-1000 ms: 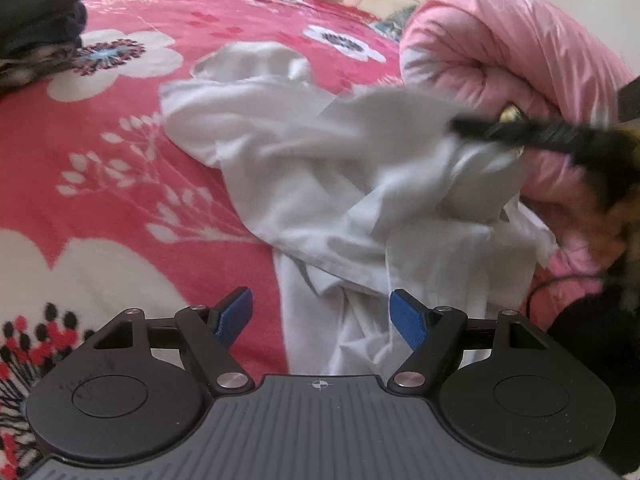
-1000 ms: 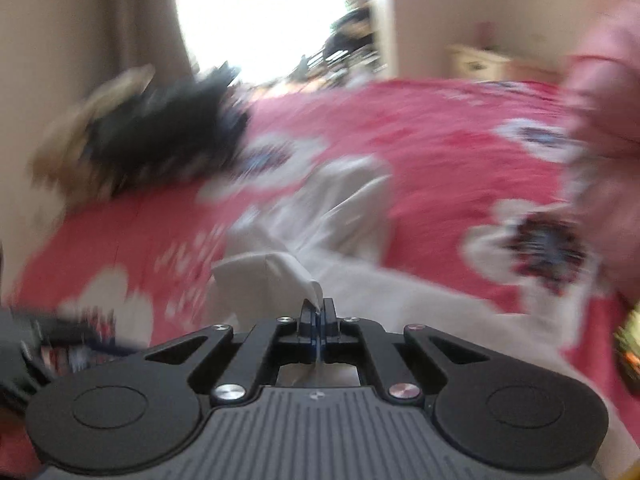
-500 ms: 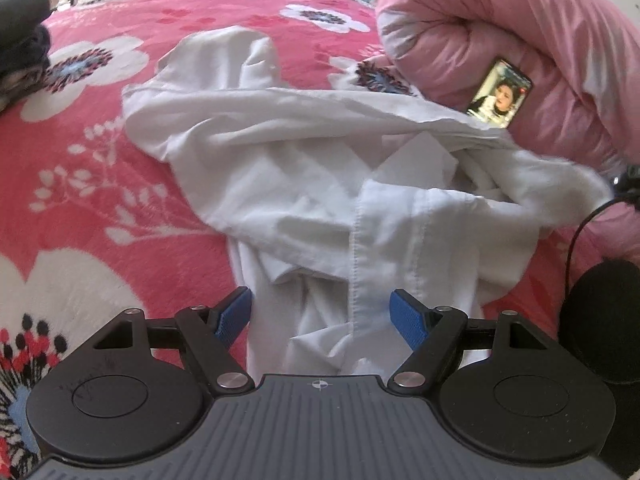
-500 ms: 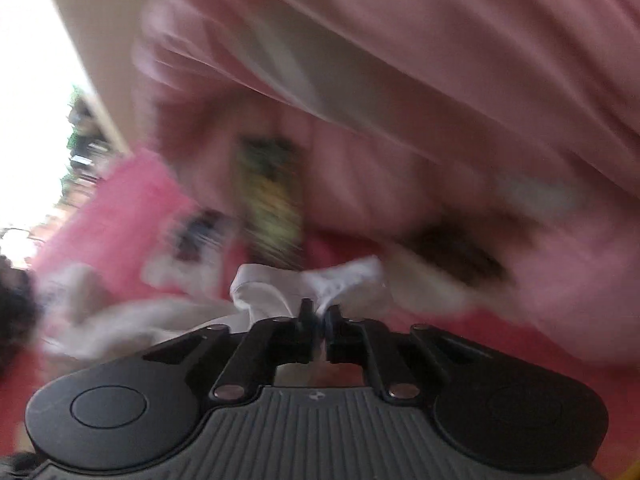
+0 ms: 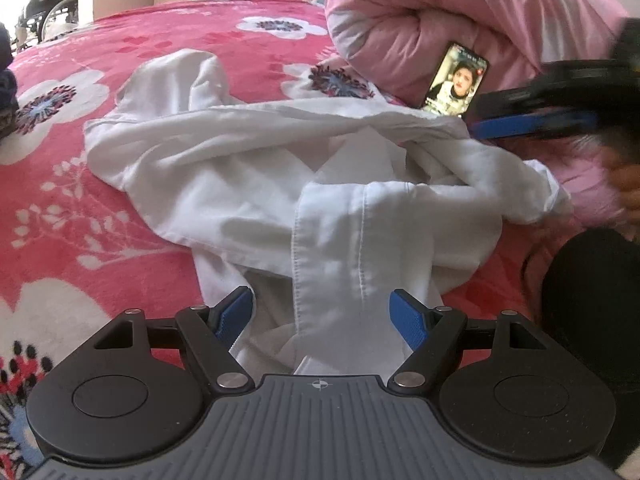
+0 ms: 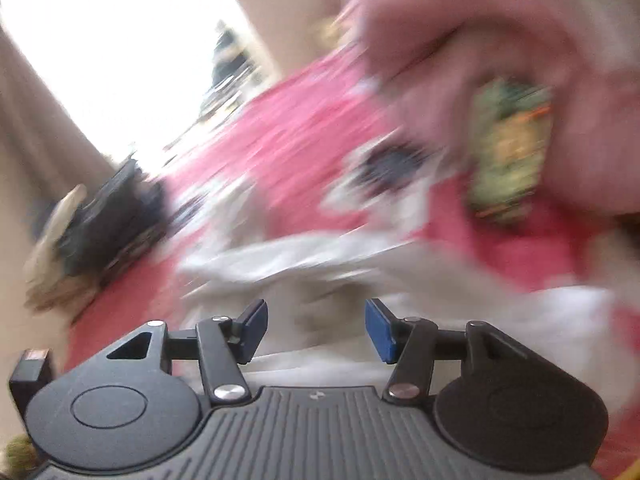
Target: Fold clothes
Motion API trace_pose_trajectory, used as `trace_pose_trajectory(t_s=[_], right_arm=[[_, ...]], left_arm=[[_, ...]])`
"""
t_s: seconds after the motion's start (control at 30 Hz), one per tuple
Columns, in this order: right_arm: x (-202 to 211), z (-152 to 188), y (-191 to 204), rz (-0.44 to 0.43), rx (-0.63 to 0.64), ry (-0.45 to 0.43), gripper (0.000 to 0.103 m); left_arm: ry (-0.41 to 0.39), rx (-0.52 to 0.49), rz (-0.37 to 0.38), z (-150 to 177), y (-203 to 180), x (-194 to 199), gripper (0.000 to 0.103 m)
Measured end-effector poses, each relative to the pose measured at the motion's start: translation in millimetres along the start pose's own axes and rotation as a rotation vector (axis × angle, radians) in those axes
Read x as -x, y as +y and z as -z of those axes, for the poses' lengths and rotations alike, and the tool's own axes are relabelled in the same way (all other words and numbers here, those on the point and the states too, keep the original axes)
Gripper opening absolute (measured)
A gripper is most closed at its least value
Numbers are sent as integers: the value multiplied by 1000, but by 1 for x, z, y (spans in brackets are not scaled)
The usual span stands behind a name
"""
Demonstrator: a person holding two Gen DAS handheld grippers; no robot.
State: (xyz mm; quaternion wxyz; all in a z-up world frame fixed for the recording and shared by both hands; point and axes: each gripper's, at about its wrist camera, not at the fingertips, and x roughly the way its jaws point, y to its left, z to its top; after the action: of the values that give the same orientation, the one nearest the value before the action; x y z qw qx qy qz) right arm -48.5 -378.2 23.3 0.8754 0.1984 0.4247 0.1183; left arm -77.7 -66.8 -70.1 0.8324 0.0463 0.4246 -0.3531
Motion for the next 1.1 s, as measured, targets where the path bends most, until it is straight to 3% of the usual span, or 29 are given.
trace_pose_trajectory(t_s=[0.13, 0.27, 0.3, 0.37, 0.47, 0.67, 0.8, 0.87, 0.97, 1.1], right_arm=[[-69, -17, 11, -18, 87, 133, 59], [-107, -22, 10, -10, 92, 219, 56], [-110, -23, 11, -14, 88, 229, 53], [-114, -24, 12, -25, 78, 246, 27], [-102, -21, 16, -63, 72, 223, 9], [-54, -5, 25, -219, 42, 180, 7], [-14, 16, 27, -417, 21, 193, 7], [6, 30, 30, -514, 33, 221, 7], [32, 50, 35, -539, 93, 281, 7], [46, 75, 36, -431, 168, 401, 10]], left_arm=[[-23, -19, 16, 4, 7, 15, 76], [-25, -7, 82, 7, 13, 18, 76], [-23, -5, 93, 8, 14, 17, 76], [-19, -6, 113, 10, 14, 14, 76], [-12, -7, 141, 13, 15, 11, 76], [3, -7, 147, 18, 20, 9, 76], [9, -2, 148, 22, 21, 13, 75], [16, 47, 170, 26, 27, 19, 75], [39, 123, 176, 35, 36, 30, 75], [43, 203, 176, 45, 45, 43, 75]])
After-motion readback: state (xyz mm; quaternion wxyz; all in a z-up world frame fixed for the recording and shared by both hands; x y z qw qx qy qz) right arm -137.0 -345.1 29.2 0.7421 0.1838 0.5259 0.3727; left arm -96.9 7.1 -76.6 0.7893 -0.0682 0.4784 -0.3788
